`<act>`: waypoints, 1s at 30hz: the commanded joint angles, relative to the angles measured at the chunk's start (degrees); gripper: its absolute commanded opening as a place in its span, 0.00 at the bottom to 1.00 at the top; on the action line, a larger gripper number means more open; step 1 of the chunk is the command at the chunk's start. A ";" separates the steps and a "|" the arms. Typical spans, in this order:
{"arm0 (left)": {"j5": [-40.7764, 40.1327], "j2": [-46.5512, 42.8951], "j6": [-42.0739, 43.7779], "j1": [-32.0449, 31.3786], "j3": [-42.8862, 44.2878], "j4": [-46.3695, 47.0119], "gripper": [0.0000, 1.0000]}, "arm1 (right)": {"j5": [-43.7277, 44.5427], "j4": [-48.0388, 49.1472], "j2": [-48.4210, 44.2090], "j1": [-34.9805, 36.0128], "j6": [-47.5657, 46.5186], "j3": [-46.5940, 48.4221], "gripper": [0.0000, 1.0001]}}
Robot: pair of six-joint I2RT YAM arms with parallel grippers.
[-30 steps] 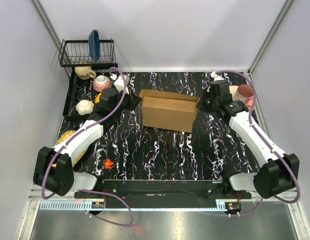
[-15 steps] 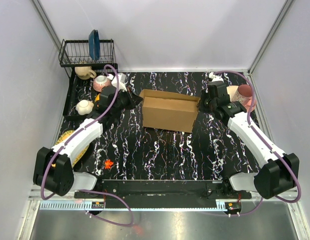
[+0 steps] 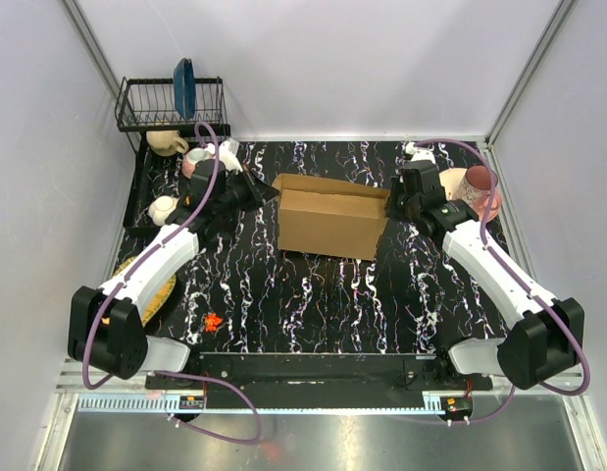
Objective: Fold the paper box
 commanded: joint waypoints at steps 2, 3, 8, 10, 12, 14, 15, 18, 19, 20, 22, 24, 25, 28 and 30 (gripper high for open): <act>5.34 0.59 -6.57 -0.18 1.97 1.69 0.00 | 0.69 -6.90 2.61 1.36 -1.02 -2.61 0.00; 5.42 0.68 -6.84 -0.18 1.79 1.78 0.00 | 0.78 -6.90 2.61 1.45 -1.20 -2.61 0.00; 5.51 0.77 -8.25 -0.44 0.12 3.10 0.00 | 1.04 -6.82 3.05 1.71 -1.11 -2.70 0.00; 5.60 0.77 -8.33 -0.53 -0.40 3.19 0.00 | 1.13 -6.81 3.05 1.80 -1.11 -2.61 0.00; 5.69 0.77 -8.68 -0.62 -0.67 3.19 0.00 | 1.22 -6.73 3.14 1.89 -1.11 -2.61 0.00; 5.95 0.77 -9.21 -0.80 -1.02 3.10 0.00 | 1.31 -6.73 3.40 2.06 -1.11 -2.61 0.00; 5.87 0.77 -9.04 -0.80 -1.02 3.01 0.00 | 1.48 -6.81 3.31 2.15 -1.11 -2.61 0.00; 5.34 0.86 -8.42 -1.23 -1.37 2.13 0.00 | 1.83 -6.82 3.31 2.33 -1.37 -2.52 0.00; 4.90 0.86 -8.42 -1.24 -1.55 2.13 0.00 | 1.92 -6.82 3.40 2.41 -1.29 -2.70 0.00; 4.81 0.95 -8.60 -1.41 -1.72 0.30 0.00 | 2.10 -6.90 3.49 2.33 -1.37 -2.70 0.00; 4.46 0.95 -8.95 -1.41 -2.34 0.02 0.00 | 2.54 -6.82 3.57 2.50 -1.46 -2.87 0.00; 2.54 0.77 -8.60 -1.85 -2.95 -0.94 0.00 | 2.80 -6.73 3.66 2.59 -1.46 -3.05 0.00; 1.83 0.68 -7.64 -2.55 -3.39 -0.94 0.00 | 2.72 -6.64 3.66 2.68 -1.46 -3.05 0.00; -0.81 0.33 -6.14 -3.78 -5.41 -0.86 0.00 | 2.72 -6.73 3.40 2.77 -1.37 -3.40 0.00; -1.69 0.24 -5.79 -4.31 -7.34 0.02 0.00 | 2.98 -6.64 3.31 2.85 -1.46 -3.49 0.00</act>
